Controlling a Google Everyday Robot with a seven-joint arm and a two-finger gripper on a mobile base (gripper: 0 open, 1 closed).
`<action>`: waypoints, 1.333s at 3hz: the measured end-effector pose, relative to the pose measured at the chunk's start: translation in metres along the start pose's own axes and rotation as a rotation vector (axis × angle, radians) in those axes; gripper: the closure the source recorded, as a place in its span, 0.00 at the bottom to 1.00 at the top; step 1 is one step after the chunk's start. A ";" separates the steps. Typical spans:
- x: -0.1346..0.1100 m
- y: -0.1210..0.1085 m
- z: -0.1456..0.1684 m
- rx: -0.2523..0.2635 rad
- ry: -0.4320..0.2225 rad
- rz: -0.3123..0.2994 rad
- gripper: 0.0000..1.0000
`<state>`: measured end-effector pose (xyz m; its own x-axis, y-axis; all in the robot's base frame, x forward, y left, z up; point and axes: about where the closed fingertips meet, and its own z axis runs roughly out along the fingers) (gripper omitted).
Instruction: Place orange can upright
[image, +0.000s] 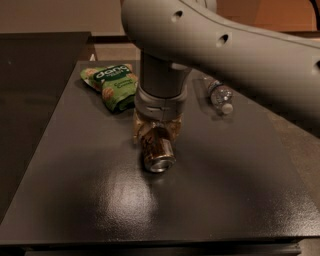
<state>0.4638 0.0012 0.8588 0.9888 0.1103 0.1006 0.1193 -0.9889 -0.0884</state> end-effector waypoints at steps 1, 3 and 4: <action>0.009 -0.019 -0.031 0.135 0.071 -0.026 1.00; 0.043 -0.051 -0.085 0.446 0.222 -0.035 1.00; 0.045 -0.054 -0.089 0.453 0.235 -0.034 1.00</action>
Offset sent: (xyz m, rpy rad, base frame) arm 0.0299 0.0599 0.1150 0.5692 -0.1590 0.1249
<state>0.4935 0.0503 0.9558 0.9430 0.0651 0.3263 0.2296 -0.8371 -0.4966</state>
